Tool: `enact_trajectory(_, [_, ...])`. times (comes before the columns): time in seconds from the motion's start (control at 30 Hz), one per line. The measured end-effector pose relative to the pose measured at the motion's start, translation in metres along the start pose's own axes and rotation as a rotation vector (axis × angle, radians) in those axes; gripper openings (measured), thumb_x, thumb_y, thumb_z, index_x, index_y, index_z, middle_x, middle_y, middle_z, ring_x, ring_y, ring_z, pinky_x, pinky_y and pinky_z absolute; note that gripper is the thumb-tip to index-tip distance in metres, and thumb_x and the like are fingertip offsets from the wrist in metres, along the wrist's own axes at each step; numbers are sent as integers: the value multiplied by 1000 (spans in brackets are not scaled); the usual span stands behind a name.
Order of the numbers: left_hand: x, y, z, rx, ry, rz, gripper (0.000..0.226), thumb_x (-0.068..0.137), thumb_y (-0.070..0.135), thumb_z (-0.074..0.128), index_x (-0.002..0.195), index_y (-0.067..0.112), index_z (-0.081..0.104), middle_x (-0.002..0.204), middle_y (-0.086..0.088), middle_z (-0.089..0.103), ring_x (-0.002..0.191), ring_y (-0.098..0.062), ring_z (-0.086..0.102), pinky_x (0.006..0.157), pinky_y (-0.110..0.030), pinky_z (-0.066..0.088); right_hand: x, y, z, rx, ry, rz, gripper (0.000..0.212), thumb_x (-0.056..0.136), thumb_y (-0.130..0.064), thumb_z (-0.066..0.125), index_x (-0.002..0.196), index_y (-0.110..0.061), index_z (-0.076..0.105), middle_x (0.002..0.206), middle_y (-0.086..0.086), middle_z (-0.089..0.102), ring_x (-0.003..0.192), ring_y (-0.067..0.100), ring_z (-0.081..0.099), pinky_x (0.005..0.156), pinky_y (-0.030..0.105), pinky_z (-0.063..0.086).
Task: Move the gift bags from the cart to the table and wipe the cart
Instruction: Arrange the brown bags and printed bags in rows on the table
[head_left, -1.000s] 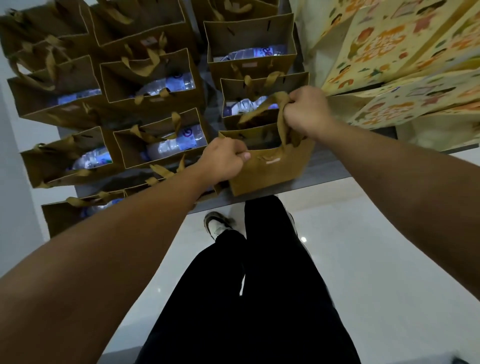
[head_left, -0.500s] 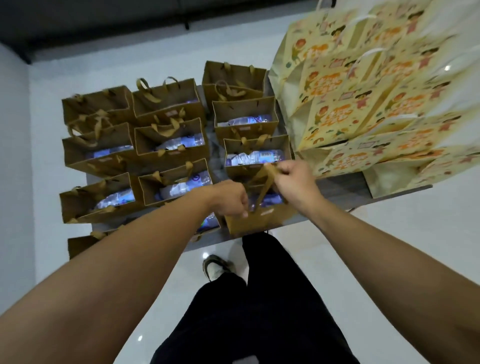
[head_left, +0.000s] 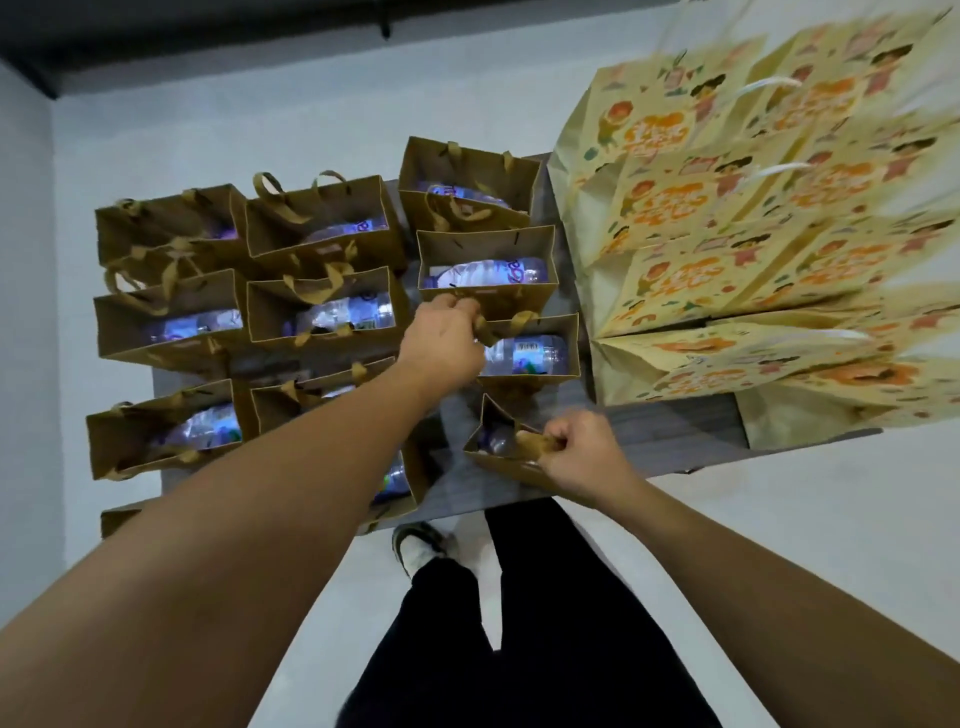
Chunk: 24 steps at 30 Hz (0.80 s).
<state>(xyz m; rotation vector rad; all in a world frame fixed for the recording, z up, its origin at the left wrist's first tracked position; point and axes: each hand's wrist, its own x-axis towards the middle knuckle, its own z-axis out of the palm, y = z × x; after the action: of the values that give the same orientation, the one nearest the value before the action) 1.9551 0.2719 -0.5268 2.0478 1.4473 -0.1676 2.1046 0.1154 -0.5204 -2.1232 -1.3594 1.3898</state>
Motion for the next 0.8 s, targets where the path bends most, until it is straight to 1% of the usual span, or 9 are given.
enact_trajectory(0.17, [48, 3, 10, 274, -74, 13, 86, 93, 33, 66, 161, 26, 14, 169, -10, 3, 155, -34, 1, 126, -51, 12, 18, 9, -2, -11, -89, 48, 43, 91, -27, 72, 53, -12, 58, 53, -3, 49, 55, 9, 46, 58, 28, 37])
enact_trajectory(0.2, [56, 0, 11, 317, -112, 18, 88, 93, 34, 65, 161, 28, 9, 169, -9, -1, 155, -34, -6, 126, -53, 6, 21, 8, -3, 19, -118, 62, 40, 91, -26, 72, 57, -7, 63, 54, -3, 51, 56, 8, 48, 59, 26, 39])
enact_trajectory(0.27, [73, -4, 17, 330, -157, 16, 85, 93, 34, 64, 161, 26, 13, 168, -11, 12, 155, -33, -1, 125, -55, 0, 26, 10, -3, 53, -153, 87, 37, 90, -25, 72, 60, -4, 66, 55, -3, 52, 56, 7, 48, 58, 25, 39])
enact_trajectory(0.33, [82, -5, 26, 337, -156, -2, 67, 92, 29, 63, 153, 24, 35, 154, -12, 41, 150, -33, 22, 124, -57, 3, 29, 12, -3, 30, -178, 83, 38, 89, -24, 73, 57, -5, 63, 56, 0, 53, 57, 12, 49, 57, 28, 40])
enact_trajectory(0.4, [86, -2, 32, 378, -136, 2, 43, 92, 21, 62, 135, 23, 55, 130, -10, 59, 131, -31, 46, 121, -55, 17, 32, 14, -2, -20, -207, 63, 35, 88, -24, 73, 60, -5, 65, 62, 5, 61, 63, 18, 58, 61, 35, 51])
enact_trajectory(0.47, [85, -1, 37, 406, -103, 8, 29, 94, 17, 58, 123, 21, 62, 113, -10, 65, 104, -29, 57, 101, -46, 41, 31, 14, -1, -75, -219, 52, 33, 88, -22, 72, 59, -8, 64, 63, 6, 61, 68, 22, 60, 67, 40, 54])
enact_trajectory(0.57, [82, -4, 44, 361, -53, 29, 23, 94, 14, 56, 115, 18, 67, 99, -10, 64, 81, -25, 52, 69, -37, 43, 26, 13, 1, -119, -186, 57, 49, 92, -27, 69, 49, -19, 48, 55, -5, 47, 65, 18, 52, 66, 32, 48])
enact_trajectory(0.67, [70, -8, 51, 336, -42, 71, 24, 91, 13, 58, 113, 18, 68, 91, -6, 58, 79, -21, 46, 68, -35, 38, 15, 13, 5, -104, -157, 49, 54, 92, -27, 69, 45, -25, 42, 54, -8, 43, 65, 15, 53, 64, 26, 44])
enact_trajectory(0.8, [44, -14, 56, 345, -25, 95, 23, 95, 14, 58, 114, 20, 69, 93, -3, 58, 83, -20, 52, 73, -34, 47, -7, 12, 15, -83, -89, 59, 61, 92, -37, 71, 41, -23, 40, 46, -7, 40, 52, 6, 43, 52, 22, 33])
